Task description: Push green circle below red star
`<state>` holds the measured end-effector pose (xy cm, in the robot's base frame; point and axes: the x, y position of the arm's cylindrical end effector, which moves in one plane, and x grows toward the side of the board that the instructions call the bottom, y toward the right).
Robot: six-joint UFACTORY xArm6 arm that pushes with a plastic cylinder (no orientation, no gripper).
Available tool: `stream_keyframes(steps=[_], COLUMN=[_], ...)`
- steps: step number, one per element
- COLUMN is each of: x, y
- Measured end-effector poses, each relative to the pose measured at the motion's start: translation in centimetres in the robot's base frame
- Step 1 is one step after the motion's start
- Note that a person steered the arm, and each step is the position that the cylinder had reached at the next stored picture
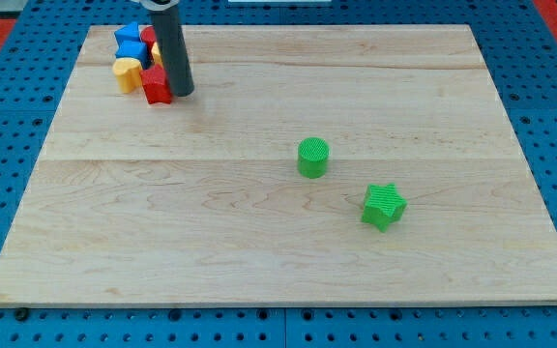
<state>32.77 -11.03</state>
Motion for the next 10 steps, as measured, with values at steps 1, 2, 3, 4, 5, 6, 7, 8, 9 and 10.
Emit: stream_keyframes(steps=[1,2,3,4,5,6,7,8,9,10], x=[0.0,3.3,9.1,10.7,11.9,11.9,11.9,12.6,12.6,12.6], y=[9.2,17.8,21.3,22.8,18.8,13.8,11.7,10.9,5.2,2.1])
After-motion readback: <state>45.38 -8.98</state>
